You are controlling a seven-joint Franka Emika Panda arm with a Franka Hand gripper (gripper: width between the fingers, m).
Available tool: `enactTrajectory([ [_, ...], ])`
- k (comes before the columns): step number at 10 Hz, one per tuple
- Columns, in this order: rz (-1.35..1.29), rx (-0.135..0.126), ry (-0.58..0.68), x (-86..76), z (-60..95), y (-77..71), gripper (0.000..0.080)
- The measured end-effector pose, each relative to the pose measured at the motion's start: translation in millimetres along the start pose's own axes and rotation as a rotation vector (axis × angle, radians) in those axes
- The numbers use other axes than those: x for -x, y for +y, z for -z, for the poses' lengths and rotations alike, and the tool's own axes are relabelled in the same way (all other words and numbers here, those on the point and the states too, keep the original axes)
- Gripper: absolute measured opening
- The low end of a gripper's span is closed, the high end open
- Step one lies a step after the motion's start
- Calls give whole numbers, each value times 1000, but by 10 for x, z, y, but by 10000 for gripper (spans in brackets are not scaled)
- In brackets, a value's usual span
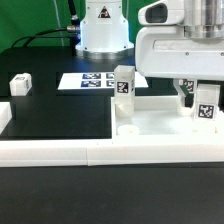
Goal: Assemble square table
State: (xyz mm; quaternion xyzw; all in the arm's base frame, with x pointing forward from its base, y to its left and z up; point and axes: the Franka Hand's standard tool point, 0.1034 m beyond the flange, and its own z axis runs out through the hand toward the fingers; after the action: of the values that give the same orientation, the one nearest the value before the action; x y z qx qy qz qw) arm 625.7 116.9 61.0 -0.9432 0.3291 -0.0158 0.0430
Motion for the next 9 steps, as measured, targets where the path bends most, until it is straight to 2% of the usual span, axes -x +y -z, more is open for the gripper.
enactTrajectory([
  [4,-258,0,1,2,-2,-4,287],
  [7,-697,-40,-49,-48,-1,26,288],
  [9,-929,-46,-65,-43,-8,0,288],
])
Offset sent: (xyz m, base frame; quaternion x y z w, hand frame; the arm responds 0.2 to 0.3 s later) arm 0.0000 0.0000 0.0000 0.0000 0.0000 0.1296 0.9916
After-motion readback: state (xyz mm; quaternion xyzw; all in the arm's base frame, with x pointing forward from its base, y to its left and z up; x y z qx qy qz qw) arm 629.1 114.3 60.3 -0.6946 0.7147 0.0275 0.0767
